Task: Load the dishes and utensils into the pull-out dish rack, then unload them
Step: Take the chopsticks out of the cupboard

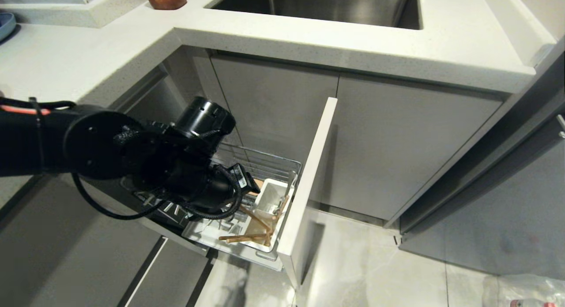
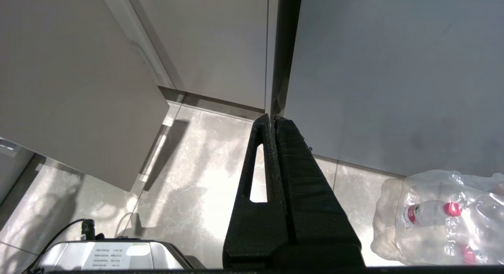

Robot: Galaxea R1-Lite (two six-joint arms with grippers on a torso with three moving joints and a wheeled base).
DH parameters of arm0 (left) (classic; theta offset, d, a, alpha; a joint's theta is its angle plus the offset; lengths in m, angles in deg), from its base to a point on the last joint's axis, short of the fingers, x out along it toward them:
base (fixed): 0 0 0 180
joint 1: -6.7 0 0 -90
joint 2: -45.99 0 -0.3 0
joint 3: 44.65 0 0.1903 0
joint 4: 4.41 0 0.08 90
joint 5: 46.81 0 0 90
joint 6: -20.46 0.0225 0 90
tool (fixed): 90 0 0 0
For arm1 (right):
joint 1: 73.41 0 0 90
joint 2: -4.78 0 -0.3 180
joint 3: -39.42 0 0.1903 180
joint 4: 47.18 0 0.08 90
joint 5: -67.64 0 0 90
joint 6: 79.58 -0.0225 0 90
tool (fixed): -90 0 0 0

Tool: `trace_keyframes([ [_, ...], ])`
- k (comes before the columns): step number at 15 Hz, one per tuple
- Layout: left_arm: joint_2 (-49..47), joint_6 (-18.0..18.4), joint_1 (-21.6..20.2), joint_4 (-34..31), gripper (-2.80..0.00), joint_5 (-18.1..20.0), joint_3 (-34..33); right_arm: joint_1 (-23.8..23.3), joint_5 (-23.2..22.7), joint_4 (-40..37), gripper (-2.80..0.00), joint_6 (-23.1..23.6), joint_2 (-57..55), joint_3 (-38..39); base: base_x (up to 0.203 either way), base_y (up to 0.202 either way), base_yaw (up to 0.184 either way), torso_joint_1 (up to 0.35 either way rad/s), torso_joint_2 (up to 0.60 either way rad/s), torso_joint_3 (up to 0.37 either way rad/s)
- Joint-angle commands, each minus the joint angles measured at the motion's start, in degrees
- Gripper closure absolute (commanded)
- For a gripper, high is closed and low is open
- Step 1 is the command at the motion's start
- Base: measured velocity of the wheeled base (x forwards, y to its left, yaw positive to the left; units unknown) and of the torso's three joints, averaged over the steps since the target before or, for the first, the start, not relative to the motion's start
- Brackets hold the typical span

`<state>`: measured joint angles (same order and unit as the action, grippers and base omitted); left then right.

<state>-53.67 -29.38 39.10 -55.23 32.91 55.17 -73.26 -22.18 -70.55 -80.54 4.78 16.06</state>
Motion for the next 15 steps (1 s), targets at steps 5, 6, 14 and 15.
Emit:
trace_keyframes([
  [5, -4.1, -1.1, -1.34, 2.27, -2.8, -0.05, -0.86, 0.02, -0.01, -0.01, 0.0, -0.05, -0.09, 0.0, 0.0, 0.0, 0.0, 0.0, 0.0, 0.0],
  [6, -4.4, -1.05, -1.9, 3.11, -2.8, -0.01, -0.76, 0.02, -0.01, 0.0, 0.0, 0.0, -0.09, 0.0, 0.0, 0.0, 0.0, 0.0, 0.0, 0.0],
  [14, -5.1, -1.05, -1.9, 4.33, 0.0, -0.02, -0.51, 0.02, -0.01, 0.0, 0.0, 0.0, -0.09, 0.0, 0.0, 0.0, 0.0, 0.0, 0.0, 0.0],
  [15, -5.1, -1.05, -1.81, 4.33, 0.0, -0.07, -0.6, 0.02, -0.01, 0.0, 0.0, 0.0, -0.09, 0.0, 0.0, 0.0, 0.0, 0.0, 0.0, 0.0],
])
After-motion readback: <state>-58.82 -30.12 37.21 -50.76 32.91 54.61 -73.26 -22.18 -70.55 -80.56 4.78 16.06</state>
